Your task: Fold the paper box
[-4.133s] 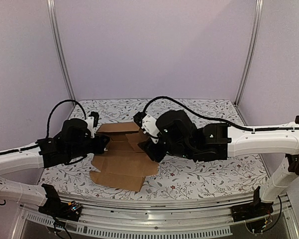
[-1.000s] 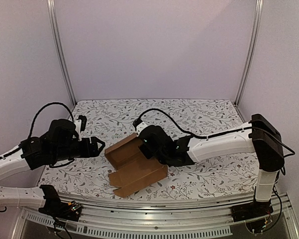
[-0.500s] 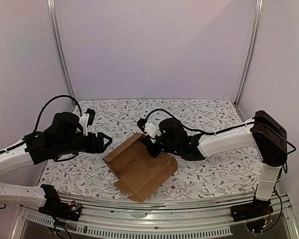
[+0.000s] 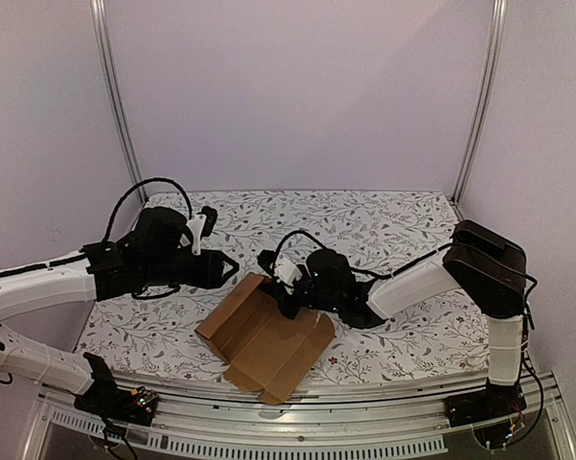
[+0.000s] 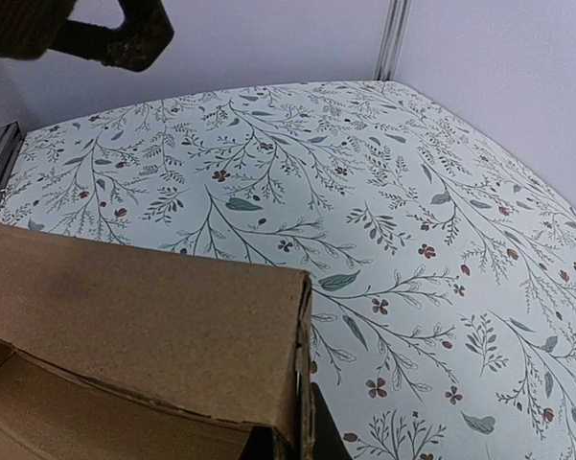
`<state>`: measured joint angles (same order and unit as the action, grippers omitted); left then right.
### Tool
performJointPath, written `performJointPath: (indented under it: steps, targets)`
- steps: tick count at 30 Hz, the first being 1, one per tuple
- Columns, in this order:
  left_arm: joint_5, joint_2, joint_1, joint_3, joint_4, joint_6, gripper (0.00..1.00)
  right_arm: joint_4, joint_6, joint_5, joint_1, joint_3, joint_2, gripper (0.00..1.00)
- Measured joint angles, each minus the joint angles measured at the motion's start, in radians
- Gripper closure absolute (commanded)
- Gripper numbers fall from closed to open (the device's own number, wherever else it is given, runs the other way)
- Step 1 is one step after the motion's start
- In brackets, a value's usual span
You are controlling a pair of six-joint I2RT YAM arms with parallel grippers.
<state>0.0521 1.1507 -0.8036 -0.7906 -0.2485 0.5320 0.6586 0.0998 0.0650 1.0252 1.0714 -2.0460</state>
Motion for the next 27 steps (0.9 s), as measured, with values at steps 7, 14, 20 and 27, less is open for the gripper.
performJointPath:
  steps: [7,14,20,27]
  targets:
    - [-0.035,0.052,0.0,-0.001,0.049,0.009,0.94,0.139,-0.002,-0.003,0.0,-0.011,-0.074,1.0]
    - [-0.076,0.143,0.0,-0.005,0.101,0.025,1.0,0.268,-0.013,-0.01,0.0,-0.048,-0.129,1.0]
    - [-0.094,0.218,0.0,-0.007,0.134,0.037,1.0,0.32,-0.021,-0.022,0.0,-0.058,-0.137,0.95]
    - [-0.102,0.261,0.0,-0.009,0.155,0.048,1.0,0.364,-0.035,-0.029,0.0,-0.065,-0.149,0.84]
